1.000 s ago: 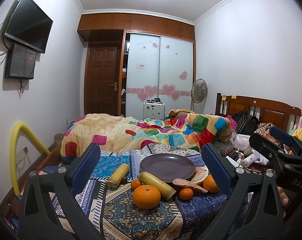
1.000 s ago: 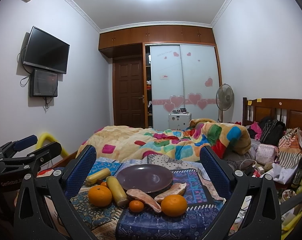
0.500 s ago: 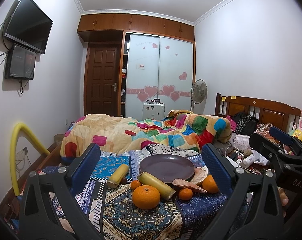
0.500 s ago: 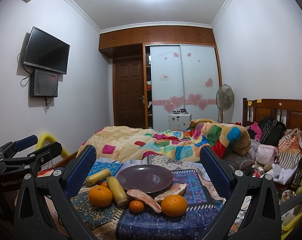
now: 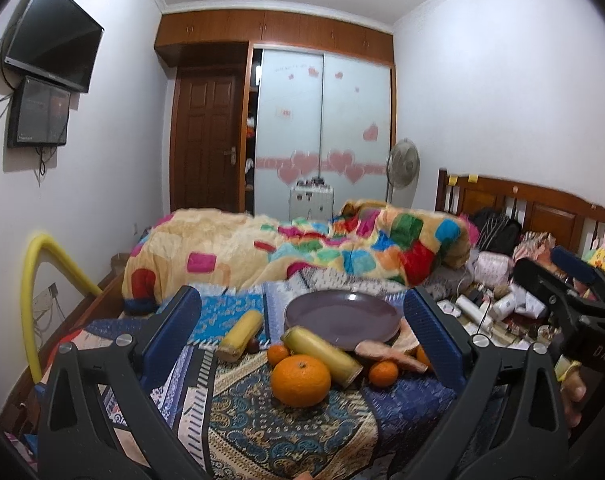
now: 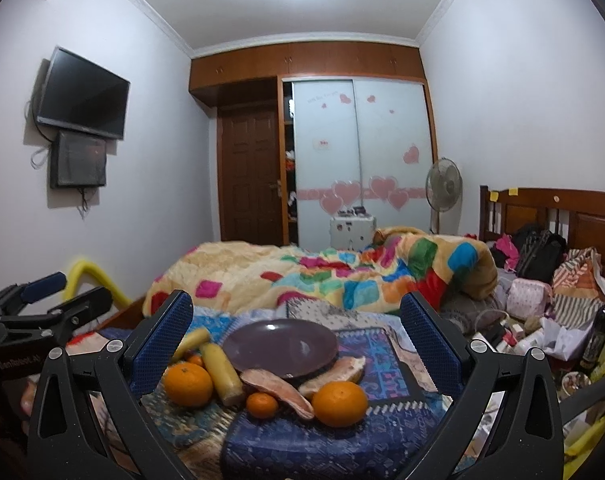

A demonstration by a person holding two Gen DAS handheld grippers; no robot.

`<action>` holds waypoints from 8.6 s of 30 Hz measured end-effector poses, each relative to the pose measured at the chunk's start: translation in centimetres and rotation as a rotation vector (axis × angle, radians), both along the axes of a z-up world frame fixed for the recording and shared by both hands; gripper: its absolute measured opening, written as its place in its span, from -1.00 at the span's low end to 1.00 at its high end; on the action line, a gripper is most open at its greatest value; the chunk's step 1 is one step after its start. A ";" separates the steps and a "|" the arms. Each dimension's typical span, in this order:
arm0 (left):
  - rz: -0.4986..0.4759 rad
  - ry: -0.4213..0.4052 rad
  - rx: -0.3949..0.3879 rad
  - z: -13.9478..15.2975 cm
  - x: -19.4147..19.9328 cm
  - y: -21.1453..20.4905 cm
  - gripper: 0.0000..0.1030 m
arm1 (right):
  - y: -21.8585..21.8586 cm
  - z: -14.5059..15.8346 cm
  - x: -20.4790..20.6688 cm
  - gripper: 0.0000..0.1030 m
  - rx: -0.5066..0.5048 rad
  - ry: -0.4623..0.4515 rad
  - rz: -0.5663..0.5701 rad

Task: Organize fruits
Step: 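Grasp the large orange with the left gripper while the right gripper grasps another orange, then carry both oranges onto the brown plate and open both grippers, then grasp a yellow cylinder with the left gripper while the right gripper grasps the other, then carry both yellow cylinders onto the brown plate and open both grippers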

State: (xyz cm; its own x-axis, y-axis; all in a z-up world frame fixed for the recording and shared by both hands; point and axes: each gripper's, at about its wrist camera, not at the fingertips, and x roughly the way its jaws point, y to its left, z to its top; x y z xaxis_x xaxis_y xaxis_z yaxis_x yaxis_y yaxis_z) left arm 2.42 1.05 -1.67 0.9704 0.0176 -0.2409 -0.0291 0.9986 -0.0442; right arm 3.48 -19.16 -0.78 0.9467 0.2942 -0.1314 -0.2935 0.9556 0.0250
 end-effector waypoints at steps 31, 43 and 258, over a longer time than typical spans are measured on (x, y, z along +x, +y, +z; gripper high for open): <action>-0.109 0.449 -0.059 -12.2 12.0 1.0 0.71 | -2.5 -10.7 10.6 0.86 -0.135 0.418 0.030; -0.118 0.457 -0.089 -12.8 13.0 1.1 0.40 | -2.3 -11.6 12.1 0.44 -0.089 0.476 0.101; -0.087 0.711 0.026 -12.5 14.6 9.0 -0.27 | 9.7 -6.9 12.5 -0.37 -0.142 0.511 0.400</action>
State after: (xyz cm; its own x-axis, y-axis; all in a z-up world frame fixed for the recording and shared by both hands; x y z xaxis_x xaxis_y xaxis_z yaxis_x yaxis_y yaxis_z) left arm 16.99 10.01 -14.19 0.5766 -0.0380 -0.8162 0.0378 0.9991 -0.0198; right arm 15.98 -9.42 -7.71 0.5767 0.5567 -0.5979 -0.6109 0.7798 0.1368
